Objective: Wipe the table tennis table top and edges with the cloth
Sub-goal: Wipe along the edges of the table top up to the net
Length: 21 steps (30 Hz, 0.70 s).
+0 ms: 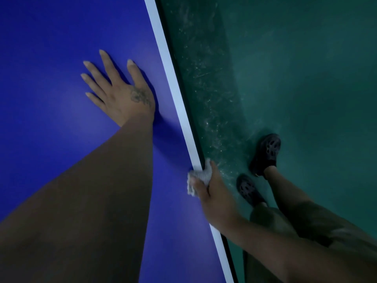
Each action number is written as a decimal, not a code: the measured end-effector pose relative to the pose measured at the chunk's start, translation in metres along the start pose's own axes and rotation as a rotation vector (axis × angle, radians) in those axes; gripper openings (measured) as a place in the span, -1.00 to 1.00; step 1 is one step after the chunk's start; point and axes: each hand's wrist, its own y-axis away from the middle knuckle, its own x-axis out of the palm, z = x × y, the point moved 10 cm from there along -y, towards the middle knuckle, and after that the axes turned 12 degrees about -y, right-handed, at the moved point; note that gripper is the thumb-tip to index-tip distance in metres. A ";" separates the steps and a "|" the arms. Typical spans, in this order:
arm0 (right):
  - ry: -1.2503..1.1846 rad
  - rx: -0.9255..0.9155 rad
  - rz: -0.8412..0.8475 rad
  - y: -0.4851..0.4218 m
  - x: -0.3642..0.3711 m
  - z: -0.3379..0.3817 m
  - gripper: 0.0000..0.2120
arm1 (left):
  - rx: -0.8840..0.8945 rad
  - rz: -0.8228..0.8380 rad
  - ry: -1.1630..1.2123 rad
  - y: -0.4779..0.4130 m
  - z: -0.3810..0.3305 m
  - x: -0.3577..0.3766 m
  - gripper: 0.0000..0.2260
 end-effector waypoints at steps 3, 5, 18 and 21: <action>0.050 -0.073 -0.071 -0.067 0.010 0.063 -0.66 | -0.003 -0.019 -0.007 0.003 0.000 -0.003 -0.36; 0.143 -0.100 -0.138 -0.118 0.011 0.103 -0.57 | -0.001 -0.027 -0.014 0.004 0.000 -0.002 -0.36; 0.140 0.119 0.044 -0.052 0.005 0.022 -0.32 | -0.010 -0.014 -0.010 0.005 0.005 -0.001 -0.40; 0.137 0.071 -0.025 -0.062 0.006 0.044 -0.63 | -0.011 -0.006 -0.016 0.005 0.004 0.000 -0.40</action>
